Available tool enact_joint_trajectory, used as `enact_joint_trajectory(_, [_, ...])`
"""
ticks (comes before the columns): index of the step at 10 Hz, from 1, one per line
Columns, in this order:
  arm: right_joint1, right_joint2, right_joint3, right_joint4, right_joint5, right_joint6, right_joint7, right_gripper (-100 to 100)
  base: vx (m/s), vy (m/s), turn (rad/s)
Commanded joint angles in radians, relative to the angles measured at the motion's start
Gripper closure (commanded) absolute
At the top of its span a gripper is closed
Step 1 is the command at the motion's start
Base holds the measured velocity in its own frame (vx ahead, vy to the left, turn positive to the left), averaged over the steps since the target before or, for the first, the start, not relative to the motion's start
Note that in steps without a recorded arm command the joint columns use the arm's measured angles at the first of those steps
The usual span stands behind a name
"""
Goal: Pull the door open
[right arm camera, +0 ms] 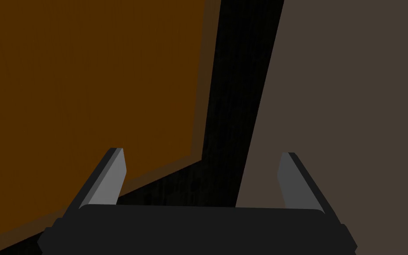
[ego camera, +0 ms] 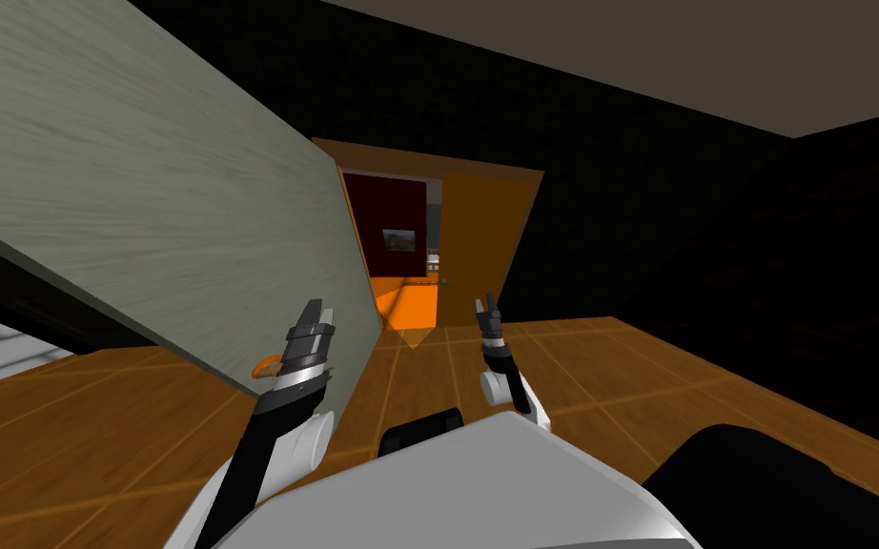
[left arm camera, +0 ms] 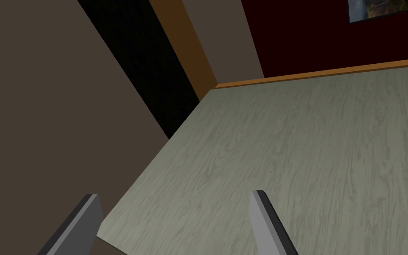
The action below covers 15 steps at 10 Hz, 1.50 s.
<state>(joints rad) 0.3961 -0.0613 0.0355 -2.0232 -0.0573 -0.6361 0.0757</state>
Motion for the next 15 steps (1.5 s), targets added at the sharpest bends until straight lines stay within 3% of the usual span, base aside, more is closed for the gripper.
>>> enact_joint_trajectory(1, [-0.016,-0.009,-0.002,0.044,-0.013,-0.006,-0.002,-100,0.093,-0.017,0.040])
enact_joint_trajectory(15, [-0.170,-0.062,-0.001,0.449,-0.120,-0.065,-0.006,-100,0.089,-0.007,0.038])
